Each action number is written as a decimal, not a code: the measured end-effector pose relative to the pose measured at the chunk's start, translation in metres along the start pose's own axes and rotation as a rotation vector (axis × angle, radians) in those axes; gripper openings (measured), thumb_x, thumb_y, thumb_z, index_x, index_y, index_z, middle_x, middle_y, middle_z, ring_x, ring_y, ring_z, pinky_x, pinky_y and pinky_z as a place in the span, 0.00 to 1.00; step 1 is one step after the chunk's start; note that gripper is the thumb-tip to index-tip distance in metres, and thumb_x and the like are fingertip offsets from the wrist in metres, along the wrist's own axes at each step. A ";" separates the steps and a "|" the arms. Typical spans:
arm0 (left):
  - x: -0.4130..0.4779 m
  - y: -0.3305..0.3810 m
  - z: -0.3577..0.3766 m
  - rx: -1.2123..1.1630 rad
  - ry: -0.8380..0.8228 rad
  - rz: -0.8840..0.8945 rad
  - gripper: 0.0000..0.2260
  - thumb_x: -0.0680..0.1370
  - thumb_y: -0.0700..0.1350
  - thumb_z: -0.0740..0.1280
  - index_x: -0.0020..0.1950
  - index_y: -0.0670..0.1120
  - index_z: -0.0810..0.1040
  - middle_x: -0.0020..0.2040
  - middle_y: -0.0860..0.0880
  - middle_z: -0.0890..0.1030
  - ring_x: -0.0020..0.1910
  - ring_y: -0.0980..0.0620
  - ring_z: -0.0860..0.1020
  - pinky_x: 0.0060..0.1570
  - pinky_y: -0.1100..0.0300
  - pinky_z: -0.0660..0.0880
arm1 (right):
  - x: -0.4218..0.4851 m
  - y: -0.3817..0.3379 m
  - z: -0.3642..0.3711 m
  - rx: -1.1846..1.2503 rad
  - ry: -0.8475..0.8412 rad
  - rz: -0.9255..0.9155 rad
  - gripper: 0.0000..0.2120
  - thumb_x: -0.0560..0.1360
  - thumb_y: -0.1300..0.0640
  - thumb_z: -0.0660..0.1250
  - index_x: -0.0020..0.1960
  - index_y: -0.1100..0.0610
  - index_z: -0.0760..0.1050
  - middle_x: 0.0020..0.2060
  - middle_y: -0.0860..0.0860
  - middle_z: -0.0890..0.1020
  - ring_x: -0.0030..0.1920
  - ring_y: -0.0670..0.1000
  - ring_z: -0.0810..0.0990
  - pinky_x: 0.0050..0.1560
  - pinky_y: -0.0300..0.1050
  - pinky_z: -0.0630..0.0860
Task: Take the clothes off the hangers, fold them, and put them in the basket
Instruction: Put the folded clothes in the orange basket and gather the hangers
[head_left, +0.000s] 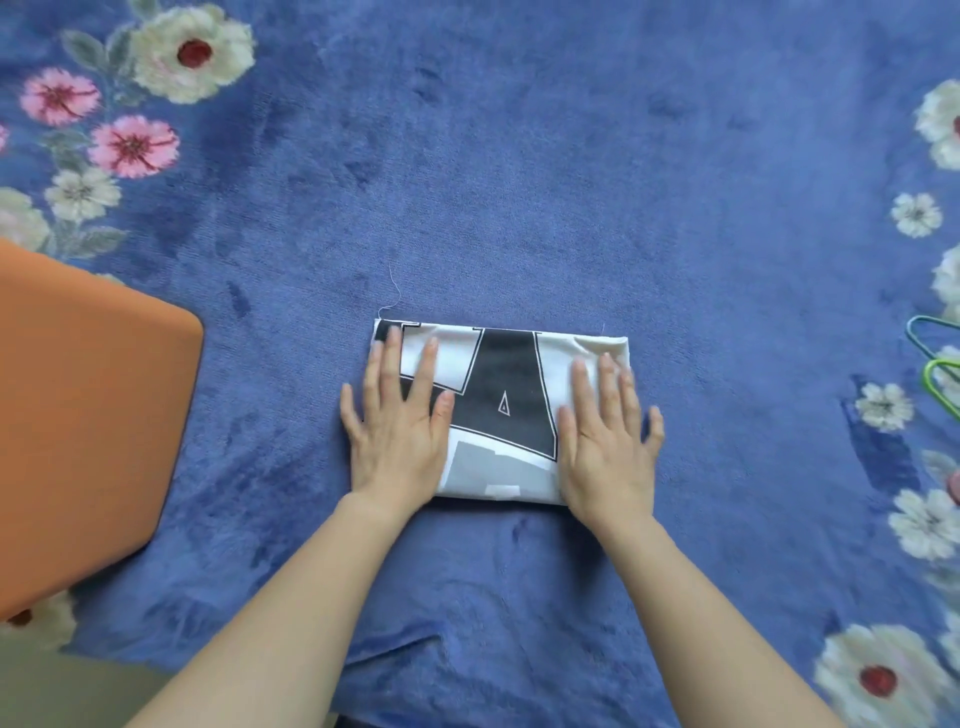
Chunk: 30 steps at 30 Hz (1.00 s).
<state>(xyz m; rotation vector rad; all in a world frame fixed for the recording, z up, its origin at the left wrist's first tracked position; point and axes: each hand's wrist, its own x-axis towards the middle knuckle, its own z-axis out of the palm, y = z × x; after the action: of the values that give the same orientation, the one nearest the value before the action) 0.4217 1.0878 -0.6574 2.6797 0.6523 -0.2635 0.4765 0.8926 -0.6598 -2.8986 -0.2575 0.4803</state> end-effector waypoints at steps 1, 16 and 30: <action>-0.005 -0.004 -0.005 -0.074 0.036 -0.115 0.27 0.80 0.59 0.52 0.79 0.55 0.56 0.79 0.45 0.53 0.76 0.45 0.52 0.70 0.38 0.55 | -0.006 0.006 -0.002 0.102 0.037 0.075 0.27 0.79 0.42 0.46 0.78 0.43 0.55 0.79 0.46 0.54 0.77 0.50 0.52 0.73 0.55 0.49; -0.025 -0.009 -0.075 -1.363 -0.569 -0.805 0.08 0.73 0.41 0.69 0.51 0.44 0.81 0.47 0.47 0.84 0.38 0.52 0.81 0.40 0.61 0.77 | -0.090 -0.050 -0.026 2.025 -0.316 0.982 0.25 0.70 0.45 0.68 0.60 0.61 0.76 0.53 0.59 0.84 0.55 0.57 0.83 0.59 0.52 0.76; -0.169 0.012 -0.232 -1.582 -0.645 -0.435 0.35 0.61 0.49 0.77 0.68 0.48 0.73 0.62 0.46 0.81 0.54 0.47 0.81 0.42 0.54 0.78 | -0.123 -0.106 -0.226 2.101 -0.531 0.548 0.13 0.76 0.64 0.61 0.60 0.62 0.77 0.55 0.58 0.83 0.50 0.55 0.84 0.54 0.52 0.80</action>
<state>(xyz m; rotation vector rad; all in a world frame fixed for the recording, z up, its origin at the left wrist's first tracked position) 0.3006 1.1004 -0.3971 0.8645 0.7249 -0.4312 0.4226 0.9339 -0.3901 -0.7081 0.6273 0.7988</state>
